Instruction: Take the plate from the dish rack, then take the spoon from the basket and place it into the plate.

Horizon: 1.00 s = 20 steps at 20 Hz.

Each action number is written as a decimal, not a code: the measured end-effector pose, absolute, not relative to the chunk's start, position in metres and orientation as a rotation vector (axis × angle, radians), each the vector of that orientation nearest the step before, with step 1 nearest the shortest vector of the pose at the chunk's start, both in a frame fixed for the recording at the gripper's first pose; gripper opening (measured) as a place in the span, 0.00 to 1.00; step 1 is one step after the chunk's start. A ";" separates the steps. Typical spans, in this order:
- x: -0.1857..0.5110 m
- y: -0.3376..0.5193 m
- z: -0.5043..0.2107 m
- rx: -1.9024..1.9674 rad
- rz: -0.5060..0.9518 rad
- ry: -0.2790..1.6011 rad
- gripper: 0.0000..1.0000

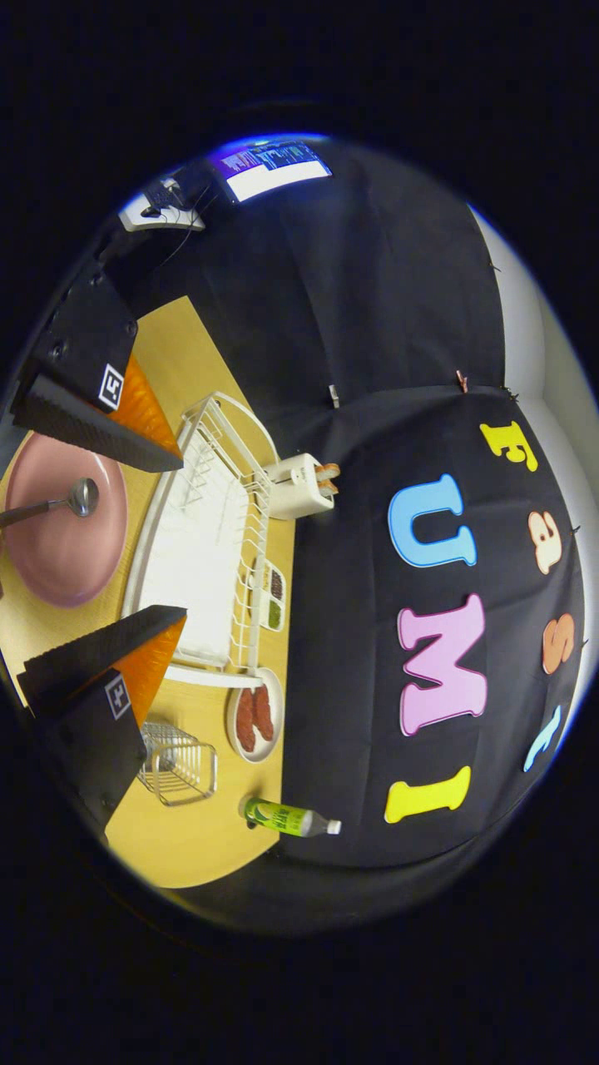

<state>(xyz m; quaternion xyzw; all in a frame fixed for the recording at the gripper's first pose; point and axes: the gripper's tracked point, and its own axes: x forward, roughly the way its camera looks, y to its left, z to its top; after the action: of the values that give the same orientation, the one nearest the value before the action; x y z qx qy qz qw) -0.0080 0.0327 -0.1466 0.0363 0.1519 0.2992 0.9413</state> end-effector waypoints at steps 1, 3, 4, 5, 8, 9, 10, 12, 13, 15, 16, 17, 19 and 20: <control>-0.009 0.025 -0.133 0.074 0.592 0.293 0.98; -0.009 0.010 -0.106 0.091 0.545 0.259 0.98; -0.008 0.003 -0.095 0.097 0.520 0.245 0.98; -0.010 -0.006 -0.081 0.103 0.497 0.228 0.98; -0.015 -0.029 -0.041 0.093 0.444 0.163 0.98; -0.018 -0.041 -0.029 0.074 0.423 0.141 0.98; -0.022 -0.052 -0.016 0.063 0.397 0.112 0.98; -0.035 -0.067 0.007 0.048 0.359 0.057 0.98; -0.043 -0.076 0.014 0.037 0.332 0.037 0.98; -0.057 -0.090 0.013 0.016 0.270 0.033 0.98; -0.063 -0.092 0.011 0.012 0.246 0.034 0.98; -0.070 -0.094 0.010 0.013 0.226 0.035 0.98; -0.080 -0.094 0.009 0.028 0.196 0.034 0.98; -0.083 -0.091 0.010 0.035 0.190 0.029 0.98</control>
<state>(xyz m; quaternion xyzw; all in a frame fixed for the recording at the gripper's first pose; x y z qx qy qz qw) -0.0830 -0.0914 0.0102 0.0177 0.0147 0.0946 0.9952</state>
